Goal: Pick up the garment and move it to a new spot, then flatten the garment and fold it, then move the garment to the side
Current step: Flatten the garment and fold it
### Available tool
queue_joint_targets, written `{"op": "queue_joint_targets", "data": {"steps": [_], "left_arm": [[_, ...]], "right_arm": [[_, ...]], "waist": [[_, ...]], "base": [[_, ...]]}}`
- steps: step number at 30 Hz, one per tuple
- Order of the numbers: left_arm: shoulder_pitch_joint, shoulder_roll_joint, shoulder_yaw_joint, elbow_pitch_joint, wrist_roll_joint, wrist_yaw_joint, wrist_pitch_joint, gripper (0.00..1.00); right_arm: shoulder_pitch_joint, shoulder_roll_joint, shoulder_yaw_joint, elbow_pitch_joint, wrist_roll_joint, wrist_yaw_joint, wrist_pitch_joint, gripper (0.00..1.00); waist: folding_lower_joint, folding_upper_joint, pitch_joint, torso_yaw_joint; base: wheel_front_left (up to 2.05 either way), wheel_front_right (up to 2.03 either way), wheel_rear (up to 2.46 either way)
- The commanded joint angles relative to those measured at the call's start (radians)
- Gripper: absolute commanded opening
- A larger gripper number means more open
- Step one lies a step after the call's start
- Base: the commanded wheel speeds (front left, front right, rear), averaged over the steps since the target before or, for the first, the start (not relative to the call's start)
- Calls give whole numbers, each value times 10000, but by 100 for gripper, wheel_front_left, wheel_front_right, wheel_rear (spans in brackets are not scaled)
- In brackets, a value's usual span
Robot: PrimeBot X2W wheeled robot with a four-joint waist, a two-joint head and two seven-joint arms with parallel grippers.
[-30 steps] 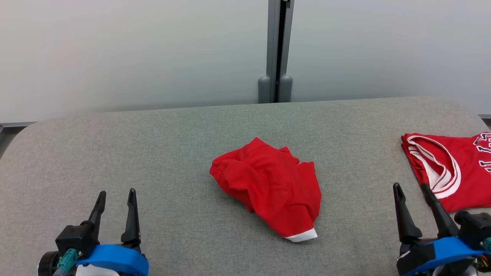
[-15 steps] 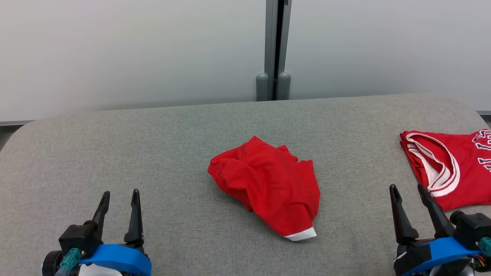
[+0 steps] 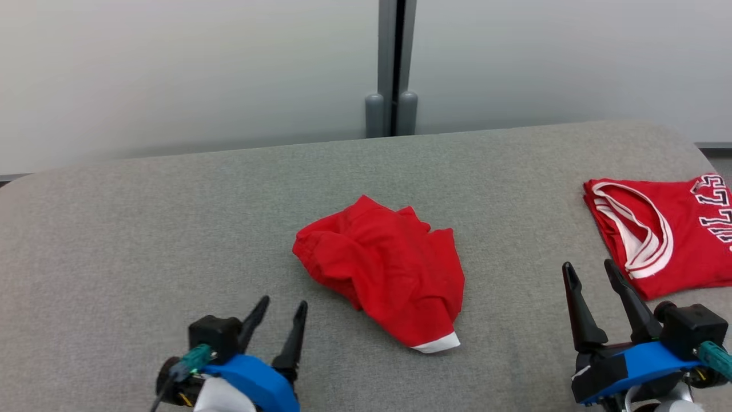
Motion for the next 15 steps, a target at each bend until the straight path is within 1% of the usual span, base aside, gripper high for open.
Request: {"op": "queue_joint_targets", "data": {"steps": [1,2,3,4,5,12,15], "left_arm": [[-270,-105,-356,315,-119,-106,490,100],[-342,-231,-480,550,-230,-145,709,100],[-342,-231,-480,550,-230,-145,709,100],[-565,-471,-681,982,-444,-209,962,100],[-678,-573,-712,1201,-596,-238,1011,100],[-1491,-915,-790,2268,-1241,-300,817,100],[-1854,-1010,-671,2773,-1536,-321,687,100]], "right_arm": [[-243,-14,114,4,54,3,-19,100],[-299,5,162,37,79,3,-54,100],[-299,5,162,37,79,3,-54,100],[-407,29,292,101,128,1,-119,100],[-461,52,366,117,150,1,-145,100],[-713,99,640,286,193,1,-282,100],[-804,117,749,370,226,1,-342,100]], "waist": [[0,0,77,-163],[0,0,121,-244],[0,0,121,-244],[0,0,222,-419],[0,0,279,-510],[0,0,562,-1001],[0,0,649,-1224]], "base": [[0,0,0],[0,0,0],[0,0,0],[0,0,0],[0,0,0],[0,0,0],[0,0,0]]}}
